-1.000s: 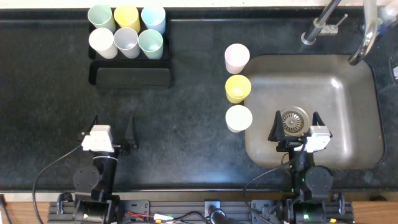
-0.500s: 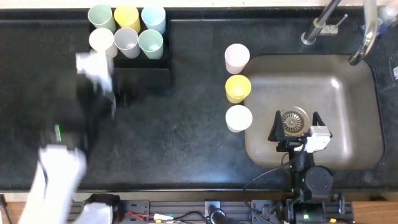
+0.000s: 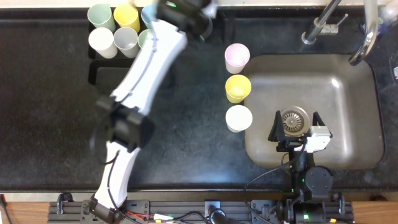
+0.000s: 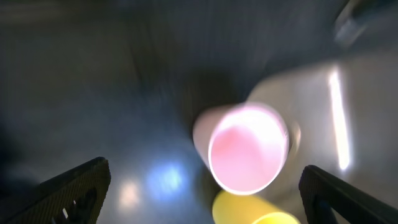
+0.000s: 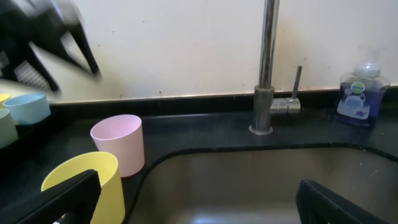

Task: Store Cups

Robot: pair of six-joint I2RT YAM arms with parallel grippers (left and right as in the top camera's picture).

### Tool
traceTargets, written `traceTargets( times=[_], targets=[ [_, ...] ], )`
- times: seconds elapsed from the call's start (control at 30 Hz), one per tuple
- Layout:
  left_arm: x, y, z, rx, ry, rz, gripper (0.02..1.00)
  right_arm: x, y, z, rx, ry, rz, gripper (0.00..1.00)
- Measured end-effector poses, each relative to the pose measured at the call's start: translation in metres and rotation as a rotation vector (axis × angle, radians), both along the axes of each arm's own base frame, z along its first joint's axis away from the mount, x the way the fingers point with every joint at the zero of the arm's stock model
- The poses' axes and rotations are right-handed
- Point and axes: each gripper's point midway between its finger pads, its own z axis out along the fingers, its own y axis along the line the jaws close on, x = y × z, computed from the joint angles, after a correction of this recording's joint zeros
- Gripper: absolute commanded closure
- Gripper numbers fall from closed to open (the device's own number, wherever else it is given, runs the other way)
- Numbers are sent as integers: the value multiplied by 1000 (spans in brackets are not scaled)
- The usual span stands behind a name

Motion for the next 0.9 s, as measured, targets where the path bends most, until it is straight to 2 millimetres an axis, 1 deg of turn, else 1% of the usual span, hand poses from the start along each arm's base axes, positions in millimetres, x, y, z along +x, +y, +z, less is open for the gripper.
traceTargets(
  times=[0.03, 0.1, 0.17, 0.27, 0.37, 0.43, 0.6, 0.67, 0.8, 0.83, 0.87, 0.9],
  targets=[
    [-6, -2, -13, 19, 38, 1, 20, 0, 0, 0, 0, 0, -1, 5],
    [-8, -2, -26, 35, 72, 16, 20, 0, 0, 0, 0, 0, -1, 3],
    [-6, 1, -29, 39, 78, 33, 20, 0, 0, 0, 0, 0, -1, 5],
    [-1, 6, -24, 30, 71, 60, 20, 0, 0, 0, 0, 0, -1, 7],
    [3, 9, -24, 29, 70, 80, 20, 0, 0, 0, 0, 0, -1, 5],
    [5, 10, -30, 31, 76, 89, 20, 0, 0, 0, 0, 0, 0, 3],
    [6, 10, -55, 51, 118, 107, 20, 0, 0, 0, 0, 0, -1, 7],
    [6, 10, -62, 57, 131, 110, 20, 0, 0, 0, 0, 0, -1, 5],
    [6, 10, -64, 58, 134, 113, 20, 0, 0, 0, 0, -1, -1, 5],
    [6, 9, -64, 57, 133, 114, 42, 0, 0, 0, 0, 0, 0, 5],
    [6, 9, -64, 55, 134, 117, 117, 0, 0, 0, 0, 0, 0, 3],
    [6, 8, -64, 53, 137, 122, 527, 0, 0, 0, 0, 0, -1, 7]
  ],
)
